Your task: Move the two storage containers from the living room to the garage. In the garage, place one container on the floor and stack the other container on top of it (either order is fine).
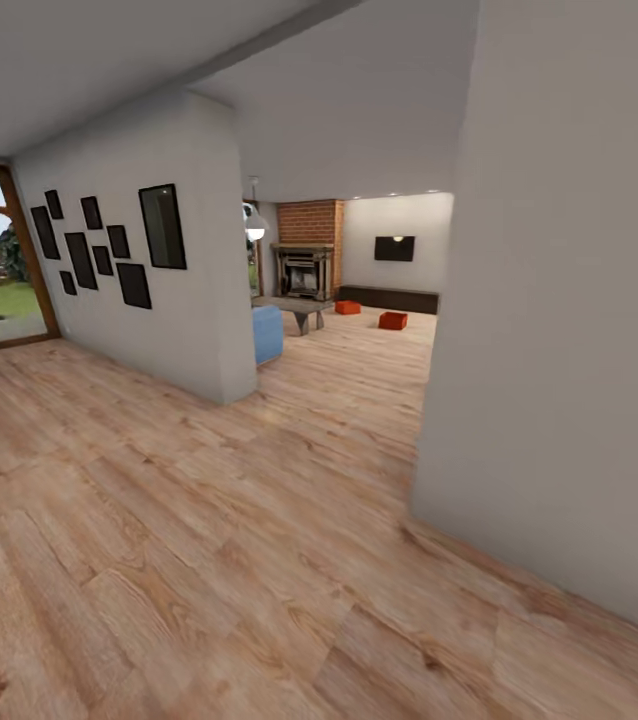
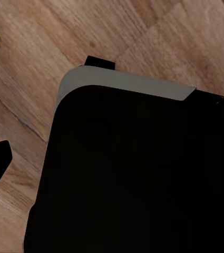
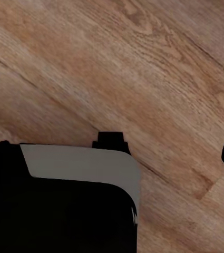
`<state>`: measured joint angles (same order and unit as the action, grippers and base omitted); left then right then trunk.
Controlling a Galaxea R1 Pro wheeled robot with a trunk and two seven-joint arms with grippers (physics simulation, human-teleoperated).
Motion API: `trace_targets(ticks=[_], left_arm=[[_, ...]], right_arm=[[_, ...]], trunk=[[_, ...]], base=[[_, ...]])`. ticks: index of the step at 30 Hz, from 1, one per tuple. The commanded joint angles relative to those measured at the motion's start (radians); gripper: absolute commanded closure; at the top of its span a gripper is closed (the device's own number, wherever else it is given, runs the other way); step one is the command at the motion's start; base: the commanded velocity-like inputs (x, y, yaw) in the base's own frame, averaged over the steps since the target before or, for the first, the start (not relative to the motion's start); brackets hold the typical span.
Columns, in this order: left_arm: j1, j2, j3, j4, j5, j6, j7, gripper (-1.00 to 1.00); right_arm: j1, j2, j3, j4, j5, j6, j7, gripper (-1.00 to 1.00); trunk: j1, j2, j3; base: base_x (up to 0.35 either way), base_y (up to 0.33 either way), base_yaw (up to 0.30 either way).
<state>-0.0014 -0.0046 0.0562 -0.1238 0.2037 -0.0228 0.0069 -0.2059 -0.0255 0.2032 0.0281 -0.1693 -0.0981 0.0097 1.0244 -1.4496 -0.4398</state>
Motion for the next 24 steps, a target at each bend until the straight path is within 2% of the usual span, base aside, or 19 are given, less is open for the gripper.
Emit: trace_targets(ticks=[1,7,24], left_arm=[[0.0,0.0,0.005,0.0,0.002,-0.002,0.001,-1.0],[0.0,-0.001,0.005,0.0,0.002,-0.002,0.001,-1.0],[0.0,-0.003,0.002,0.0,0.0,-0.017,0.001,-1.0]], right_arm=[[-0.001,0.0,0.008,0.003,-0.01,-0.006,0.001,-1.0],[-0.001,0.007,0.006,0.004,-0.013,-0.001,0.001,-1.0],[-0.001,0.001,0.007,0.004,-0.012,0.001,0.003,-1.0]], trunk=[[0.001,0.0,-0.001],[0.001,0.0,-0.001],[0.001,0.0,-0.001]], base=[[0.324,0.0,0.111],[0.324,0.0,0.03],[0.324,0.0,0.001]])
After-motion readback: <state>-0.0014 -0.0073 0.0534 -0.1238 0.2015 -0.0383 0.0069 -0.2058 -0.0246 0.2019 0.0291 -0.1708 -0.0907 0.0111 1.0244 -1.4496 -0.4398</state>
